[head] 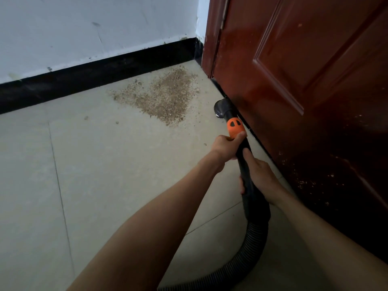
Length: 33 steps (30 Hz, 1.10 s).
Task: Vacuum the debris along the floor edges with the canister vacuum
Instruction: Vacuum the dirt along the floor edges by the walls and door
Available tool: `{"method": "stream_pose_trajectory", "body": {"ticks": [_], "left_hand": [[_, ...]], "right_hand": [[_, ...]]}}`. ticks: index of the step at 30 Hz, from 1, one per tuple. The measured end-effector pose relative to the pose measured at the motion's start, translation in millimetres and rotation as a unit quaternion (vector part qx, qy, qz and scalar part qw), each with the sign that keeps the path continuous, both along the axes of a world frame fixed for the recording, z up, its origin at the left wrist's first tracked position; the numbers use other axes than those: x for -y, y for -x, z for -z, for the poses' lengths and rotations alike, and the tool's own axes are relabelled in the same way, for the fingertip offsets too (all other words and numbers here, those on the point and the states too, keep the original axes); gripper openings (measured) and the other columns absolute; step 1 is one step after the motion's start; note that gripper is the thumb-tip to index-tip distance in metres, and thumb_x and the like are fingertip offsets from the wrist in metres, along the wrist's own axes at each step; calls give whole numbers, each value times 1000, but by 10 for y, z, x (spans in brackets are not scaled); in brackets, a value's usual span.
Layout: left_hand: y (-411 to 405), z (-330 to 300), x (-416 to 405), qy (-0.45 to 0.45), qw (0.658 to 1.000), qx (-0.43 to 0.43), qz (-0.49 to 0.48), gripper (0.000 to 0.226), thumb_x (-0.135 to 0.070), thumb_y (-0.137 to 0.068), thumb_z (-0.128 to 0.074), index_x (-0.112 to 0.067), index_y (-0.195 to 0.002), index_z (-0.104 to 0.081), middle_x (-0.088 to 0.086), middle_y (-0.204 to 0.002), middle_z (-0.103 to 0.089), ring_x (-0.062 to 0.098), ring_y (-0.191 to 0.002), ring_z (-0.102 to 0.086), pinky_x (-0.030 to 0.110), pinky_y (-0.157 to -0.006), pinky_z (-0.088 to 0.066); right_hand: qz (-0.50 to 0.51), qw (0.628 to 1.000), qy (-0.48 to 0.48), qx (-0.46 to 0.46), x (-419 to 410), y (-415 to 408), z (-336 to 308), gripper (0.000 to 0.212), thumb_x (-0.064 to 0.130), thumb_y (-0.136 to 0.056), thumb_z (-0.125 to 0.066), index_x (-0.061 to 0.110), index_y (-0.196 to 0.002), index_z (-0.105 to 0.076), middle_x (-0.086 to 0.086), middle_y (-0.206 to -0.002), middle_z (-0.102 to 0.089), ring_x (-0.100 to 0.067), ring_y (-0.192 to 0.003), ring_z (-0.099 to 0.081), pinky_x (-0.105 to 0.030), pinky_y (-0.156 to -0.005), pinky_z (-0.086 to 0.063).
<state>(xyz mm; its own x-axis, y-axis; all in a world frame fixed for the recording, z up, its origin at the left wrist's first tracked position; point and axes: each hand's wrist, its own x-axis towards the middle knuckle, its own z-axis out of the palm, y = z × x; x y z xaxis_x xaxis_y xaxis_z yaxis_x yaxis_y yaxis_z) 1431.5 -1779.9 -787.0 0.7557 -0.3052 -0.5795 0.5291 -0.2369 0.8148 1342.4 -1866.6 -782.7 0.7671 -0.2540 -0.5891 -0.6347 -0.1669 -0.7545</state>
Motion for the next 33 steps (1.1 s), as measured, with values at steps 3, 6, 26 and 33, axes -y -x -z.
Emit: {"method": "stream_pose_trajectory", "body": {"ticks": [3,6,26,33], "left_hand": [[-9,-25,87,-6,1000,3,14,34,-33,-94,-56,-10,-69,-56,9,-69,-55,19,-60,-52,34,-84,-53],[-49,4,135,-17,1000,-3,21,33,-35,-93,-56,-7,-75,-58,9,-71,-56,18,-62,-52,33,-84,-53],[-292,17,12,0,1000,4,-4,32,-26,-90,-63,3,-101,-60,12,-88,-59,18,-70,-57,25,-66,-49],[-218,47,-237,64,997,-33,8,25,-19,-92,-61,5,-99,-59,16,-97,-62,20,-84,-61,24,-77,-53]], "right_hand": [[47,998,-46,-3,93,-74,20,59,58,-99,-32,6,-86,-59,-15,-50,-54,-26,-44,-51,-29,-51,-46],[81,991,-108,-12,104,-104,81,65,63,-97,-31,8,-74,-56,-13,-49,-52,-26,-43,-51,-32,-54,-44],[111,963,-241,-34,-128,-274,112,62,68,-92,-35,11,-73,-48,-6,-51,-50,-19,-41,-48,-31,-55,-42],[74,966,-240,-52,-218,-159,122,63,67,-94,-31,12,-67,-44,-7,-50,-47,-21,-40,-46,-33,-54,-42]]}}
